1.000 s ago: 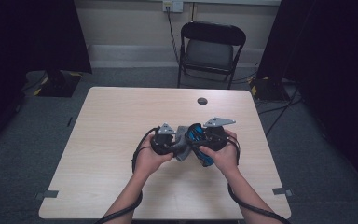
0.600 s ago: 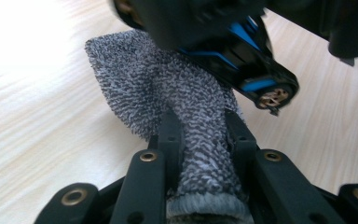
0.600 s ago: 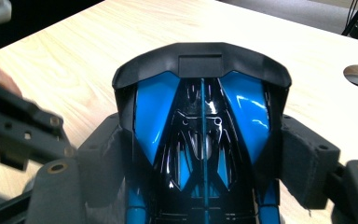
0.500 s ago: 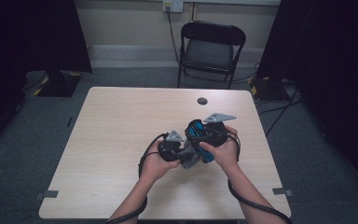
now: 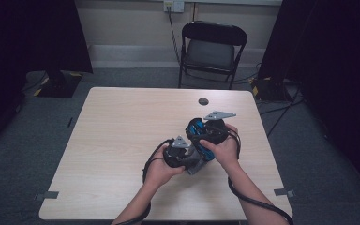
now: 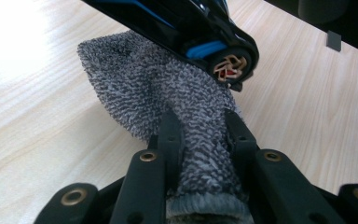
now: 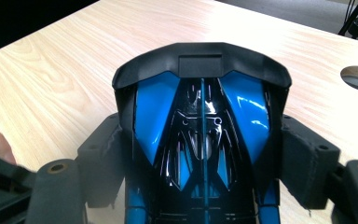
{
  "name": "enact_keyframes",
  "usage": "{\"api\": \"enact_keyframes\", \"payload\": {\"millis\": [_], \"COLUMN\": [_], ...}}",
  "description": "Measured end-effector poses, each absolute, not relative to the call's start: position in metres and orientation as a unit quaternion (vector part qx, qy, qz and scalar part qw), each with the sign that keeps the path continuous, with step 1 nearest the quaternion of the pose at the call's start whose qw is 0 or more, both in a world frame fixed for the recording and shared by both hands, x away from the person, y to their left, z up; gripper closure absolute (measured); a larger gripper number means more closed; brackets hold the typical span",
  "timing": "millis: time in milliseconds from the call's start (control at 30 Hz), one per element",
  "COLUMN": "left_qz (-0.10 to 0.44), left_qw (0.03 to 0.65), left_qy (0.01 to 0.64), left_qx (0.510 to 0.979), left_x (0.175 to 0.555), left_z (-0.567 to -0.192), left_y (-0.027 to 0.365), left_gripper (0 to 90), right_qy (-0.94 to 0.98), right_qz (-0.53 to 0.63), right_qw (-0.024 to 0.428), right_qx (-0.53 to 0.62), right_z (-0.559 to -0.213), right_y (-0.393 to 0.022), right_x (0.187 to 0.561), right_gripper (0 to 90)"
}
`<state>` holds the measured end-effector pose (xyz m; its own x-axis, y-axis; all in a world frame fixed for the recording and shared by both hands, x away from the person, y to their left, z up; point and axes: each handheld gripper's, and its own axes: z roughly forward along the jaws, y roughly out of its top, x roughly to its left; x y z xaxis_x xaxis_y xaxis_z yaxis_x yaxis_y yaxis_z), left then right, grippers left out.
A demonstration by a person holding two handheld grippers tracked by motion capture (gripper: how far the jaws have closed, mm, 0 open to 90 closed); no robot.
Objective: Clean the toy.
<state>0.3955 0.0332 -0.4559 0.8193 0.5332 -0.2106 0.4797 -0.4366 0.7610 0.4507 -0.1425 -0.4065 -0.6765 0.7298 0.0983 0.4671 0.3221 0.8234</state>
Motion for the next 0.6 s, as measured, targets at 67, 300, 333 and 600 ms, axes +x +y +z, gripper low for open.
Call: {"api": "enact_keyframes", "payload": {"millis": [67, 300, 333, 600], "left_qz": [0.029, 0.027, 0.025, 0.018], "left_qw": [0.44, 0.438, 0.435, 0.431], "left_qy": [0.301, 0.298, 0.295, 0.285], "left_qx": [0.846, 0.848, 0.85, 0.856], "left_x": [0.395, 0.393, 0.393, 0.388], "left_z": [-0.458, -0.46, -0.461, -0.464], "left_y": [0.032, 0.03, 0.029, 0.022], "left_gripper": [73.1, 73.2, 73.2, 73.2], "right_qy": [0.798, 0.796, 0.796, 0.792], "right_qz": [0.447, 0.449, 0.449, 0.451], "right_qw": [0.145, 0.142, 0.142, 0.14], "right_qx": [0.377, 0.38, 0.381, 0.387], "right_z": [-0.406, -0.406, -0.406, -0.405], "right_y": [-0.142, -0.142, -0.142, -0.142], "right_x": [0.451, 0.453, 0.454, 0.456], "right_gripper": [25.4, 25.4, 25.4, 25.4]}}
